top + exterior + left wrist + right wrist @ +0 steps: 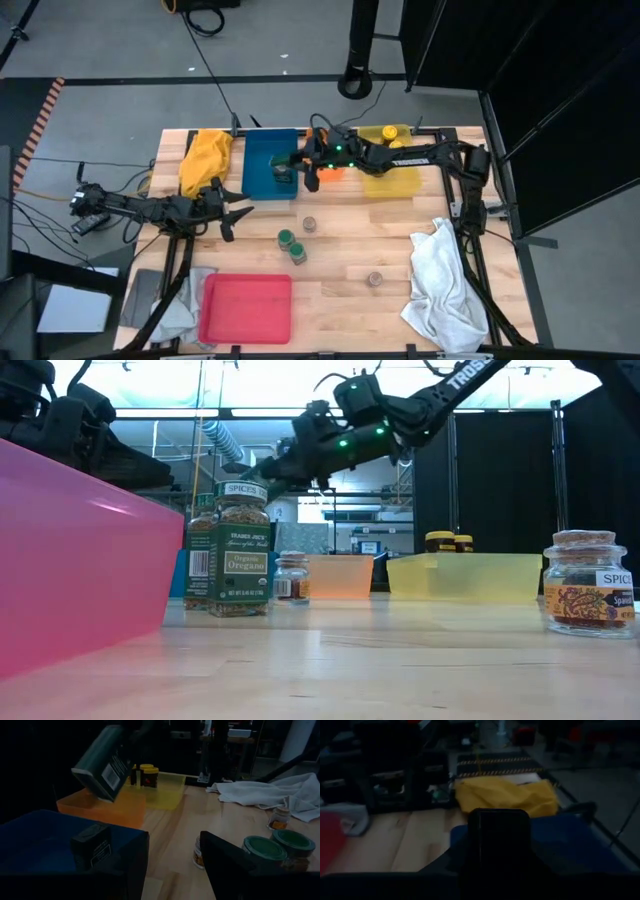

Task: Sort spices by type
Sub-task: Put the black seasoning can into the blue bin

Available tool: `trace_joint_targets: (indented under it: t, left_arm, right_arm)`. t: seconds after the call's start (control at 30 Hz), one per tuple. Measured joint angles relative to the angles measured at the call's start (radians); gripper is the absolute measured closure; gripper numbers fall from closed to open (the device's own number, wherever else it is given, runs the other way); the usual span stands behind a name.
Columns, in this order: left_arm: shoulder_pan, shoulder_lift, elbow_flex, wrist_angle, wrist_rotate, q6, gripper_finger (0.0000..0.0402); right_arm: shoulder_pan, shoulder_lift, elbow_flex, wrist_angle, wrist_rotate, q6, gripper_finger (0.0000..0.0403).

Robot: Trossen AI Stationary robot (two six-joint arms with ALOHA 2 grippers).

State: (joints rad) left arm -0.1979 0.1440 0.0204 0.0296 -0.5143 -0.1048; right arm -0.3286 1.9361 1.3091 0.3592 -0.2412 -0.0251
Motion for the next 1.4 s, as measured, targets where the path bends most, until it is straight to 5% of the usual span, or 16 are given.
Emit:
trace_joint_targets:
  t: [0.33, 1.4]
  left_arm:
    - [0.0, 0.0, 0.0, 0.0, -0.001, 0.0, 0.0218]
    - [0.0, 0.015, 0.0, 0.003, -0.009, 0.0, 0.0218]
  right_arm:
    - [0.05, 0.101, 0.207, -0.299, -0.009, -0.056, 0.0266]
    - [0.053, 0.174, 0.22, -0.344, 0.091, -0.049, 0.0266]
